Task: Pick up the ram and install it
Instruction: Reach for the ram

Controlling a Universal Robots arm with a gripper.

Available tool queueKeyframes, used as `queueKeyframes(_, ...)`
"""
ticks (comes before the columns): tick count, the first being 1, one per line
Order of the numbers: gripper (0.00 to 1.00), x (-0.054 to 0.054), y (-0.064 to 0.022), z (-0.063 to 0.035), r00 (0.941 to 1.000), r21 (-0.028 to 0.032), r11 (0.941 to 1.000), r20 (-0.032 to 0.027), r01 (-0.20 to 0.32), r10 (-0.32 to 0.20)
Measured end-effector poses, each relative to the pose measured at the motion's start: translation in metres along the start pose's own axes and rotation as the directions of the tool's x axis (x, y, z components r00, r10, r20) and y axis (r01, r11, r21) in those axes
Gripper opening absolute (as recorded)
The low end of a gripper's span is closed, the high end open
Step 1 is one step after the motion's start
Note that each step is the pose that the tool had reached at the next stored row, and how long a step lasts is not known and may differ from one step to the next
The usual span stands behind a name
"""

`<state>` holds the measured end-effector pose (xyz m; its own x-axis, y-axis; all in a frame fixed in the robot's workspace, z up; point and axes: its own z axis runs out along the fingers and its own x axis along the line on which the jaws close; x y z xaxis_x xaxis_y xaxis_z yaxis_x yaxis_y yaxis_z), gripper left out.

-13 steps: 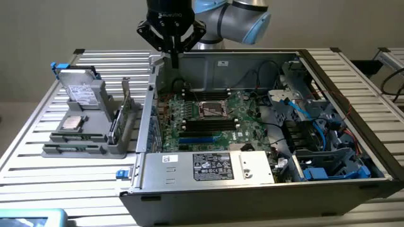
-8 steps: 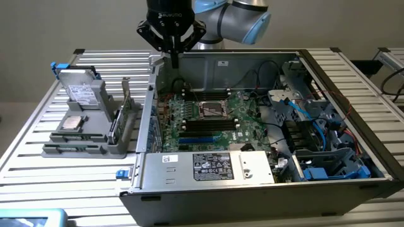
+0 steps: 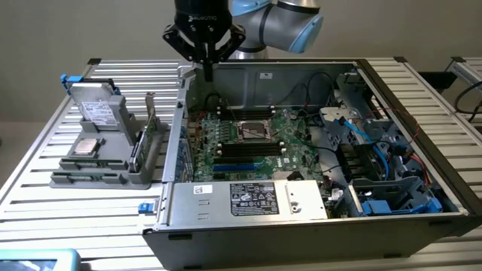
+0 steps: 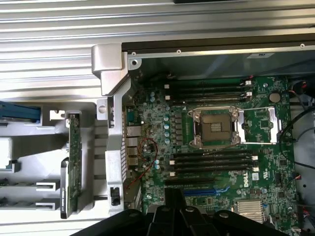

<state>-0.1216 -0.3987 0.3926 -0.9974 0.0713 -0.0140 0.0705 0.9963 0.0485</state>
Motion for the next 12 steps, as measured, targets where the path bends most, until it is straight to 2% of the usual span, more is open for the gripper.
queueKeyframes(5,0.11,0.010,-0.0012,-0.0002,1.0000,0.0000,1.0000,0.0010,0.000,0.000)
queueKeyframes(12,0.11,0.032,-0.0040,-0.0005,1.0000,-0.0001,1.0000,0.0020,0.000,0.000)
